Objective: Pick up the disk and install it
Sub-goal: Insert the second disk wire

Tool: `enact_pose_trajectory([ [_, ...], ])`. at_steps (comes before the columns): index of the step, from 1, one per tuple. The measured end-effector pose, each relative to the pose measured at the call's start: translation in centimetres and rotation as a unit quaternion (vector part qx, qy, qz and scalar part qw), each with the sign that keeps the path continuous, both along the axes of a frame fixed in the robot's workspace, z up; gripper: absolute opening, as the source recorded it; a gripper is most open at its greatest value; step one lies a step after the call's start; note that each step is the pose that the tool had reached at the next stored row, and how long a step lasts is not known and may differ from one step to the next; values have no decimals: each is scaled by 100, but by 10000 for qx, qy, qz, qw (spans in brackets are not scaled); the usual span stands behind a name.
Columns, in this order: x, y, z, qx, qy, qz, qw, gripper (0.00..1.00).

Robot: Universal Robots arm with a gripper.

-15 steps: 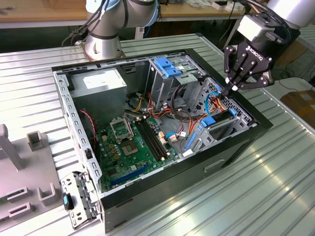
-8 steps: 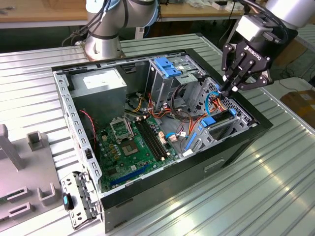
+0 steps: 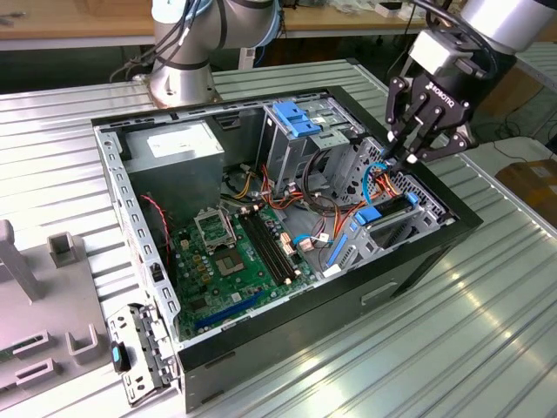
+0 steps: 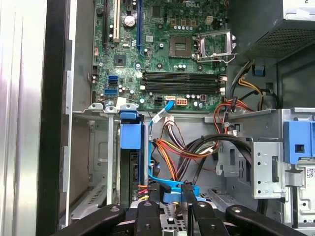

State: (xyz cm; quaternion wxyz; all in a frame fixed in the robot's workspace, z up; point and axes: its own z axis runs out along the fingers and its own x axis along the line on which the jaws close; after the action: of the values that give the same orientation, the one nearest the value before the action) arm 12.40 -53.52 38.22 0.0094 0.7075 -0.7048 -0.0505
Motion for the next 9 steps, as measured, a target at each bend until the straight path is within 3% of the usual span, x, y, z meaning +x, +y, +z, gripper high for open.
enact_pose_trajectory([
  [3, 3, 3, -21, -6, 0, 0, 10000, 31],
  [5, 3, 2, -55, -52, 0, 0, 10000, 31],
  [6, 3, 2, -77, -53, -1, 0, 10000, 31],
  [8, 4, 3, -119, -60, -5, 0, 10000, 17],
  [9, 4, 3, -125, -61, -7, 1, 10000, 16],
])
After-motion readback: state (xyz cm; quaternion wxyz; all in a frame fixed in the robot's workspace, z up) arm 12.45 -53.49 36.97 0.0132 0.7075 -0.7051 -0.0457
